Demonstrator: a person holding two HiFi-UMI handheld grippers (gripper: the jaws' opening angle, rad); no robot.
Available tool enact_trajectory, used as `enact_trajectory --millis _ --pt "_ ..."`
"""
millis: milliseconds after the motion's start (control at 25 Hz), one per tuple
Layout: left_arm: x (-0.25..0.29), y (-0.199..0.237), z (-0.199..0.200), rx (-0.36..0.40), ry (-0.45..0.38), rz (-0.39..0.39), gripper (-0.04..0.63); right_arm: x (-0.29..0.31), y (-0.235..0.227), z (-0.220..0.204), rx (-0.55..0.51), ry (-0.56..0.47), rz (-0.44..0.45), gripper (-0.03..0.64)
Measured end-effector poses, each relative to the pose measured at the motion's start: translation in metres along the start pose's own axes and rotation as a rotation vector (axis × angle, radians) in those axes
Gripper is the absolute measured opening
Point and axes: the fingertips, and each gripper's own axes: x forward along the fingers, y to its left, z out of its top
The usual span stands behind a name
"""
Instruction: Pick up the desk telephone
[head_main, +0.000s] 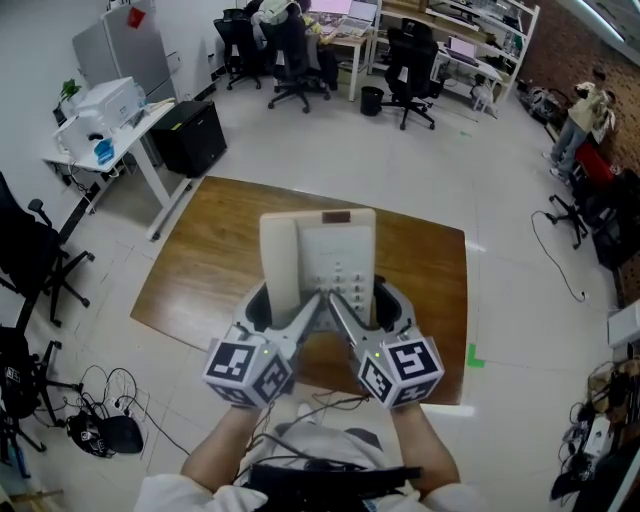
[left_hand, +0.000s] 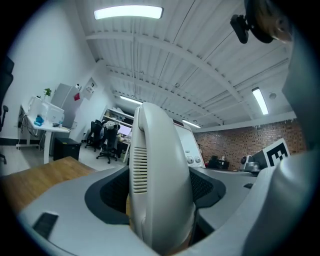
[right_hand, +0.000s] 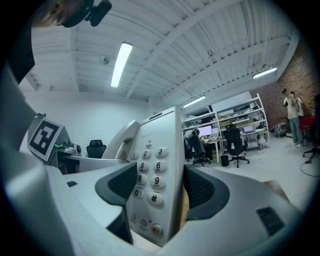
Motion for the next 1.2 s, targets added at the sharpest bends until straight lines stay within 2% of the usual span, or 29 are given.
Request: enact_trajectory --millis 560,1200 --pt "-0.024 -0.033 0.064 0.124 -0.113 -0.046 0.337 -0.027 0.027 0.062 -0.069 -0.126 0.011 0.308" --pt "-0.026 -0.033 0.076 0.116 -0.136 -0.051 0.337 -0.028 0.032 0.075 -0.101 -0.141 -0.008 0.308"
